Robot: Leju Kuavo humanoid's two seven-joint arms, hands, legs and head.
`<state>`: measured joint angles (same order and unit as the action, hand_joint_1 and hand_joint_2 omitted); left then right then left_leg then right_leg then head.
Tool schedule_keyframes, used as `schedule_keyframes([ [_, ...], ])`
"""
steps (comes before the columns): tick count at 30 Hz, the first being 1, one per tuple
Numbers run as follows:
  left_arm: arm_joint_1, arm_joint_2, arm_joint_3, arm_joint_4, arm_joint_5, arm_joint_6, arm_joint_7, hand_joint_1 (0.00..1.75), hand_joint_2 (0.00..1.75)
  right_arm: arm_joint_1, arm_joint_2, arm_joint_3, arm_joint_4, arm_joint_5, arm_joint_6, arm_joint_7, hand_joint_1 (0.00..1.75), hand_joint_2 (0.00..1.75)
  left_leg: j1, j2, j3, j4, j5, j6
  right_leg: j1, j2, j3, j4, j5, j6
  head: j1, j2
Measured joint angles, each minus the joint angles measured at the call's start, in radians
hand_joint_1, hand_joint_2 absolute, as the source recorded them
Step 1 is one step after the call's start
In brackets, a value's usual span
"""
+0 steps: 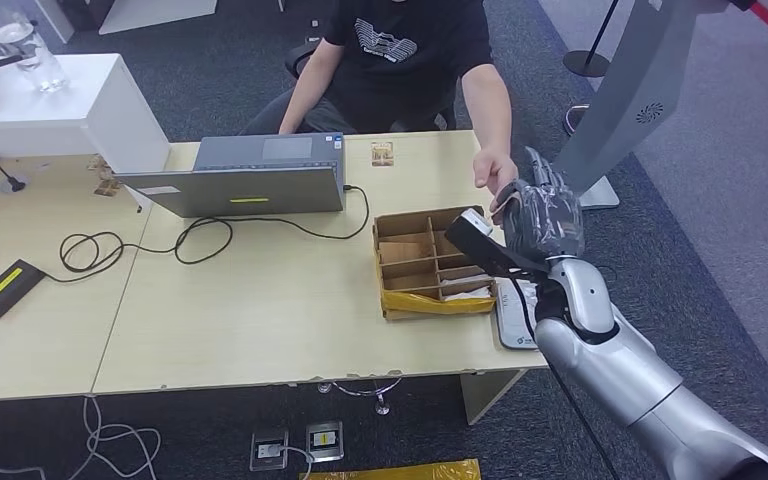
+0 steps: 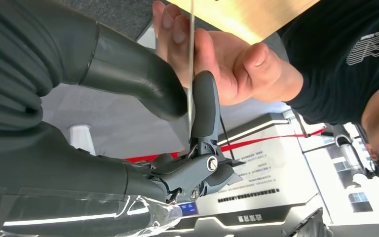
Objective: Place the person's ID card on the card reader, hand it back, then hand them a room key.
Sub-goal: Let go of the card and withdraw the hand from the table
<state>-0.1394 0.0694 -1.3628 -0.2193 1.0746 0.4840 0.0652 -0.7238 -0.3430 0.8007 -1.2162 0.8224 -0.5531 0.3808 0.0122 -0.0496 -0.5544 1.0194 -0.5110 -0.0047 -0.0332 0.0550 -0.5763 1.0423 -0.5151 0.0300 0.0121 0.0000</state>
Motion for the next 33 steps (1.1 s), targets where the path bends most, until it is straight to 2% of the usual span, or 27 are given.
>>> schedule_keyframes([
  [1,0.0,0.0,-0.001,0.0,0.0,0.0,0.0,0.0,0.0,0.0,-0.002,0.0,0.002,-0.001,0.0,0.003,0.47,1.75,0.0,0.0,0.0,0.0,0.0,0.0,0.0,0.0,0.0,0.0,0.0,0.0,0.0,0.0],
  [2,0.0,0.0,-0.002,0.0,0.0,0.0,0.0,0.0,0.0,0.001,-0.004,0.0,0.003,-0.001,0.001,0.007,0.18,1.75,0.0,0.0,0.0,0.0,0.0,0.0,0.0,0.0,0.0,0.0,0.0,0.0,0.0,0.0],
  [3,0.0,0.0,-0.003,0.0,0.0,0.0,0.0,0.0,0.0,0.001,-0.007,0.0,0.004,-0.001,0.001,0.011,0.01,1.75,0.0,0.0,0.0,0.0,0.0,0.0,0.0,0.0,0.0,0.0,0.0,0.0,0.0,0.0],
  [22,0.0,-0.001,-0.014,0.0,0.005,0.0,0.0,0.0,0.0,0.013,-0.043,-0.001,0.012,0.05,0.0,0.086,0.0,1.75,0.0,0.0,0.0,0.0,0.0,0.0,0.0,0.0,0.0,0.0,0.0,0.0,0.0,0.0],
  [27,0.0,-0.001,-0.014,0.0,0.007,-0.002,0.0,0.0,0.0,0.015,-0.084,-0.017,0.002,0.007,0.041,0.129,0.0,1.75,0.0,0.0,0.0,0.0,0.0,0.0,0.0,0.0,0.0,0.0,0.0,0.0,0.0,0.0],
  [33,0.001,-0.001,-0.014,0.0,0.023,-0.004,0.0,0.0,0.0,0.03,-0.169,-0.073,-0.008,-0.144,0.071,0.172,0.0,1.75,0.0,0.0,0.0,0.001,0.0,0.0,0.0,0.0,0.0,-0.001,0.0,0.0,0.0,0.0],
])
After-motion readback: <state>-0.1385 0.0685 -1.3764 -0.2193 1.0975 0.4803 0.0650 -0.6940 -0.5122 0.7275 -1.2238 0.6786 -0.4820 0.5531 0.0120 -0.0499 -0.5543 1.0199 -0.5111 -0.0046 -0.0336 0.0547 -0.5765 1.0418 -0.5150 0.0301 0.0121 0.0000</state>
